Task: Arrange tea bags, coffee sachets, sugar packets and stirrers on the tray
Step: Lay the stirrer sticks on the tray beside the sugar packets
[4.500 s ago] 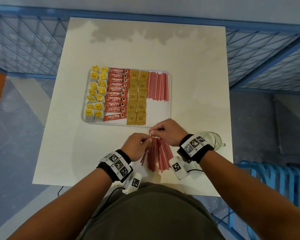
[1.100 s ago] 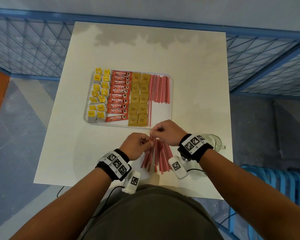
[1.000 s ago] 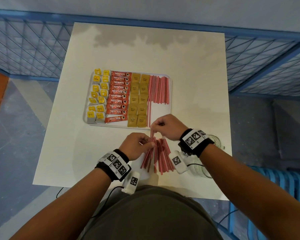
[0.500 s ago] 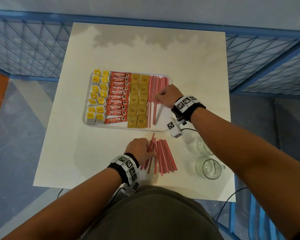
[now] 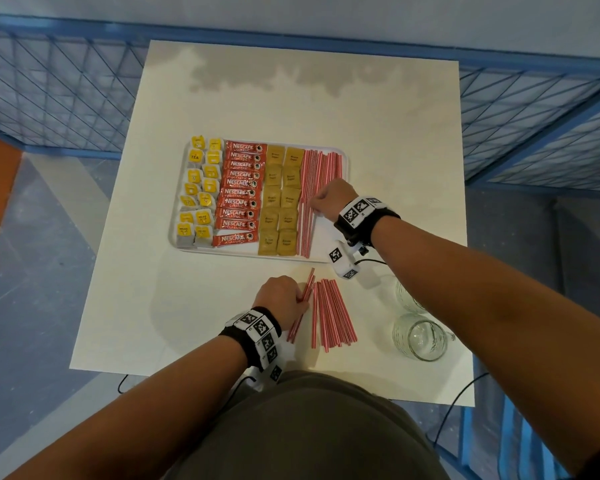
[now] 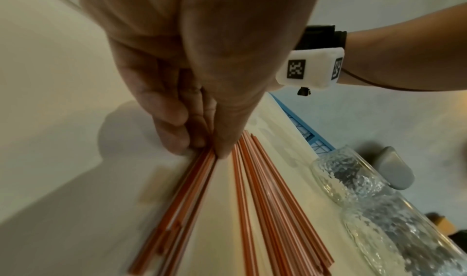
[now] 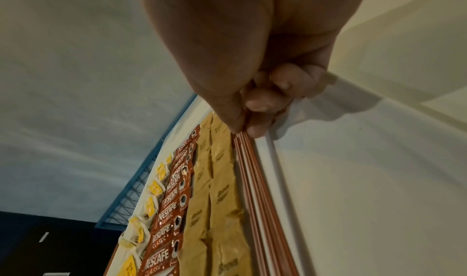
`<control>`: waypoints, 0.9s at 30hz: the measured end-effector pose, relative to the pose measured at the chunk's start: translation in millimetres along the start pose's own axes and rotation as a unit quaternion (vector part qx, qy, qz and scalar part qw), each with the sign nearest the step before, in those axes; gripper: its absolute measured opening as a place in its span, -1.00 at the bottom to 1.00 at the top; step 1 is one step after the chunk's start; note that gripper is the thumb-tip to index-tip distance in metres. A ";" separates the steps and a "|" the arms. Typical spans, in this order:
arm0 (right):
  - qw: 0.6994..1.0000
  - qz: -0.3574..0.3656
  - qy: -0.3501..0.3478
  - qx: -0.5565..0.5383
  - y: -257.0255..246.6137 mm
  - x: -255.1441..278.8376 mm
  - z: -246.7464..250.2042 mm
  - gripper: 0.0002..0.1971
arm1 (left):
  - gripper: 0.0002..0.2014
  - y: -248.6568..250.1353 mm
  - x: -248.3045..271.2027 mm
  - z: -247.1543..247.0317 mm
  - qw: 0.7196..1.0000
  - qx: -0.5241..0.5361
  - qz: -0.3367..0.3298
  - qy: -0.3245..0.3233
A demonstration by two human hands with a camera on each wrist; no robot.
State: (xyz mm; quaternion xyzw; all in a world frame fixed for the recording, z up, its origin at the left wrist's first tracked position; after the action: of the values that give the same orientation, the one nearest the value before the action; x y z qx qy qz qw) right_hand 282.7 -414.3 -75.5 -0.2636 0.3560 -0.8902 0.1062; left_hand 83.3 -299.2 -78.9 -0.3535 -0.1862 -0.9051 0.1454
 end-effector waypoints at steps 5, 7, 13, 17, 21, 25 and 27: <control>1.000 0.000 0.007 0.019 -1.4 4.0 3.4 -0.57 | -0.85 -3.1 -1.5 0.3 1.000 0.018 0.002 -0.001; 1.000 0.000 0.016 0.025 -1.7 7.0 5.7 -0.55 | -0.86 -3.2 -1.6 0.7 1.000 0.022 -0.001 0.000; 0.999 0.029 0.016 0.029 -12.1 38.4 11.4 -0.60 | -0.91 -7.4 -2.0 1.6 0.999 0.044 0.001 -0.004; 0.999 0.027 -0.004 0.037 -8.0 79.6 0.9 -0.57 | -0.92 -11.1 -1.4 2.9 0.999 0.052 -0.008 0.002; 0.997 0.007 -0.035 0.066 6.7 117.0 -20.1 -0.49 | -0.92 -14.2 -1.2 2.0 0.997 0.074 -0.007 -0.007; 0.992 -0.015 -0.070 0.108 22.7 144.7 -50.3 -0.47 | -0.93 -14.1 0.1 2.6 0.995 0.099 -0.001 -0.016; 0.992 -0.017 -0.077 0.104 27.3 154.6 -63.4 -0.49 | -0.93 -11.6 2.2 4.7 0.993 0.117 -0.005 -0.018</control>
State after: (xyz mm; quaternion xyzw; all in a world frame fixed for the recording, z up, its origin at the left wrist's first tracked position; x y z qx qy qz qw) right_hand 118.6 -455.7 -72.0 -0.3248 0.2481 -0.9011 0.1448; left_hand 79.9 -287.1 -76.9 -0.3495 -0.2949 -0.8714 0.1775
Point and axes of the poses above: each hand's wrist, its own x-axis away from the middle knuckle, its own z-axis out of the back of the hand, y = z × x, the point moved 10 cm from there along -x, towards the middle knuckle, and after that the axes turned 13 degrees about z, right-handed, at the moved point
